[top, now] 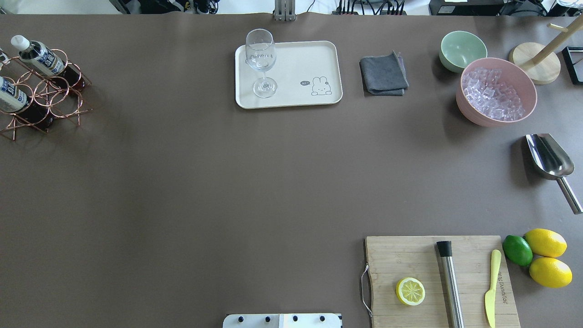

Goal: Take tea from basket to plate

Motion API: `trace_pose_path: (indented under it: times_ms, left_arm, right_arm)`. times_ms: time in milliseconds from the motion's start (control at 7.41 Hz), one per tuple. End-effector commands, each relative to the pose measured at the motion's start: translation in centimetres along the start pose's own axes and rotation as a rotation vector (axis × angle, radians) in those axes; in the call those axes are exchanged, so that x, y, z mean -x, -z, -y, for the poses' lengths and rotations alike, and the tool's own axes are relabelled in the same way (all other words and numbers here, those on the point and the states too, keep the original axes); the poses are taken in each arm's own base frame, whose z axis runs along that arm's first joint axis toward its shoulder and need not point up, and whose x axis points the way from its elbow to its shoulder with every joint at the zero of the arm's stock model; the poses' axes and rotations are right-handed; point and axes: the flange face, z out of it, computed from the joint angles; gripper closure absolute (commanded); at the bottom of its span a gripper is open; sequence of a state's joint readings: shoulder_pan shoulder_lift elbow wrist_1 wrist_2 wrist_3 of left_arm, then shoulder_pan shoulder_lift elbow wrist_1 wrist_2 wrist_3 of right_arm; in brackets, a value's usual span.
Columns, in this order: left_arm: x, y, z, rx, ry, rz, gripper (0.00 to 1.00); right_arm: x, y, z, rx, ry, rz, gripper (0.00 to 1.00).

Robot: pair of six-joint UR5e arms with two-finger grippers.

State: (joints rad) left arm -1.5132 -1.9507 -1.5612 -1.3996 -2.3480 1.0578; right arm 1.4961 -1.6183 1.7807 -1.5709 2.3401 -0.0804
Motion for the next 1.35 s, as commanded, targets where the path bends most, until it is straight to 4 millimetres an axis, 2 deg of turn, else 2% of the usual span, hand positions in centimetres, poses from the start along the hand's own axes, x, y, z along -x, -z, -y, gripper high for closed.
trace_pose_path:
  times_ms: [0, 405, 540, 944, 1079, 1214]
  left_arm:
    - [0.0, 0.0, -0.1, 0.004, 0.001, 0.002, 1.0]
    - [-0.1, 0.5, 0.2, 0.004, 0.001, 0.009, 1.0]
    - [-0.2, 1.2, 0.5, 0.012, -0.006, 0.029, 1.0]
    - [-1.2, 3.3, 2.1, 0.008, -0.012, 0.038, 1.0]
    - [-2.1, 4.0, 3.5, -0.007, -0.041, 0.048, 1.0]
    - [-3.5, 4.6, 5.6, -0.018, -0.084, 0.058, 1.0]
  right_arm:
    - [-0.6, -0.4, -0.7, 0.011, -0.022, 0.007, 0.0]
    - [-1.0, -0.1, -0.9, 0.005, -0.026, 0.004, 0.0]
    - [-1.1, 0.5, -0.9, -0.009, -0.027, 0.001, 0.0]
    - [-1.1, 0.7, -0.6, -0.014, -0.023, 0.001, 0.0]
    - [-0.9, 2.1, -0.3, -0.043, -0.021, -0.002, 0.0]
    - [-0.8, 3.5, -0.3, -0.07, -0.019, -0.003, 0.0]
